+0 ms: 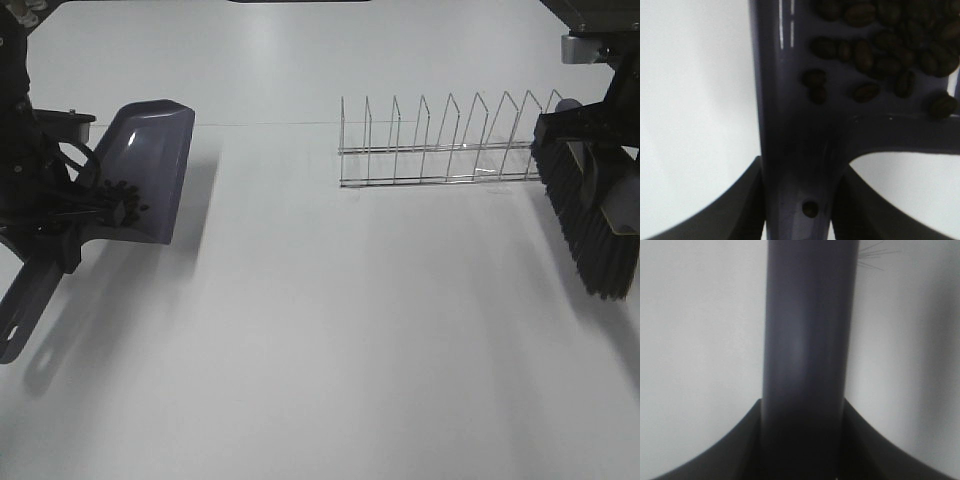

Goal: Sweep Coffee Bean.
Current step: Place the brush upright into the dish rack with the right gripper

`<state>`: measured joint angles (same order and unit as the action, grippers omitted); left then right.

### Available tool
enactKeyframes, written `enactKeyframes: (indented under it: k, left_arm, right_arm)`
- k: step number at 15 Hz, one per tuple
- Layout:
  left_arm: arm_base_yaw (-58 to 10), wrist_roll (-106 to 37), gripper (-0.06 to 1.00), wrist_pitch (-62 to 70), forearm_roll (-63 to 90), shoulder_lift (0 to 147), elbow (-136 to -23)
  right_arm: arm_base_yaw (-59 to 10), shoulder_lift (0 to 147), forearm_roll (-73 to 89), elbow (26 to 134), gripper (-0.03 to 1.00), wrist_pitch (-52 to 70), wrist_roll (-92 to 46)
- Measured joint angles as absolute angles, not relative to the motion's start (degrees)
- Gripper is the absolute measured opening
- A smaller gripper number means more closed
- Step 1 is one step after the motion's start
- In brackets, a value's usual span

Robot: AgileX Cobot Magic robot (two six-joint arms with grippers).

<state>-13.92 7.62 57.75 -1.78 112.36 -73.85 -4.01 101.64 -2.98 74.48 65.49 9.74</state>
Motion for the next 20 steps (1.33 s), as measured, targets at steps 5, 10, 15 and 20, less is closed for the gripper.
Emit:
enactKeyframes:
  k: [5,10,15,20]
  left_arm:
    - [-13.92,7.33,0.33,57.93,-1.43,112.53,-73.85]
    - [-13.92,5.1,0.33,58.38,1.03,112.53,-73.85]
    - [-13.92,2.81,0.33,58.38,4.13,112.53,-73.85]
    - [-13.92,2.58,0.33,58.38,4.24,112.53,-73.85]
  right_arm:
    - [-3.95,109.66,-4.18,79.41,0.31,65.49,10.08]
    - [-3.95,116.83,-4.41,88.64,0.31,67.27,9.57]
    - [-3.95,122.1,-4.64,94.82,0.31,68.58,8.77]
    - [-3.72,127.54,-7.45,103.19,0.31,71.22,8.71]
